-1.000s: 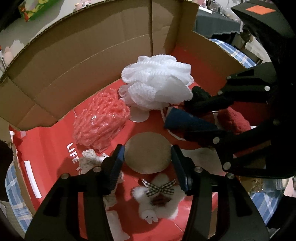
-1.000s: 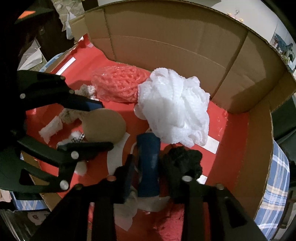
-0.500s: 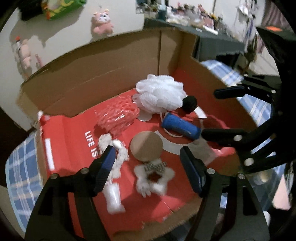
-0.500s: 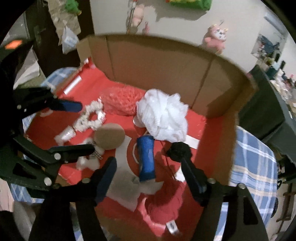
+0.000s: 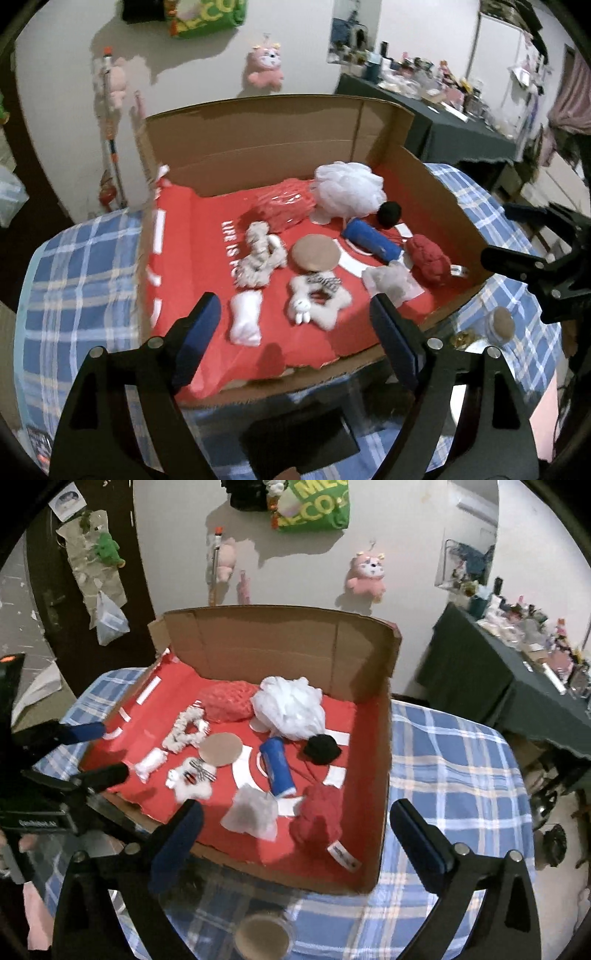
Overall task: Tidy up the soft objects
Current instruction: 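Withdraw both open tools up out of the box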
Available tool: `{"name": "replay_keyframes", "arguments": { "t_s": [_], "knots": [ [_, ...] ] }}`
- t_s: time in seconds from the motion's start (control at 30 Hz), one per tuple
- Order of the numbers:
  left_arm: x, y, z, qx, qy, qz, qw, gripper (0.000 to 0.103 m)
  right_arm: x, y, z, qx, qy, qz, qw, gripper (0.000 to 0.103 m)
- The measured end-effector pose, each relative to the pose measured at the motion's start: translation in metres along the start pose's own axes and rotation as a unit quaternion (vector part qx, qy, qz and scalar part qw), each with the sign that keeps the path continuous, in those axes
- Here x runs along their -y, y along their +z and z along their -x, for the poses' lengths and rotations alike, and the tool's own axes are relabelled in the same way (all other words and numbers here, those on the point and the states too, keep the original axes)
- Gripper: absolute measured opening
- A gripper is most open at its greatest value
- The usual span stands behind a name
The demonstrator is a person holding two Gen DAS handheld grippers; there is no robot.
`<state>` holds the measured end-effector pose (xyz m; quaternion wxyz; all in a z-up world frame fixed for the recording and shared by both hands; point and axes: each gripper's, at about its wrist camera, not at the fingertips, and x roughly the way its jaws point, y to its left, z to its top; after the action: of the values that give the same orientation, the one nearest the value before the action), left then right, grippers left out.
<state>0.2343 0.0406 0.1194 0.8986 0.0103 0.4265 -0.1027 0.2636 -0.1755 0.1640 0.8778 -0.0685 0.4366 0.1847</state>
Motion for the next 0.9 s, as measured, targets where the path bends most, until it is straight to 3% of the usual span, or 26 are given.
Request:
{"name": "replay_keyframes", "arguments": {
  "t_s": [0.33, 0.9],
  "knots": [
    [-0.022, -0.021, -0.007, 0.005, 0.019, 0.054, 0.9984, 0.082, -0.001, -0.031, 0.000, 0.025, -0.039, -0.028, 0.999, 0.103],
    [-0.016, -0.038, -0.032, -0.008, 0.037, 0.051, 0.9980, 0.082, -0.003, -0.053, -0.030, 0.031, -0.083, -0.034, 0.996, 0.103]
  ]
}}
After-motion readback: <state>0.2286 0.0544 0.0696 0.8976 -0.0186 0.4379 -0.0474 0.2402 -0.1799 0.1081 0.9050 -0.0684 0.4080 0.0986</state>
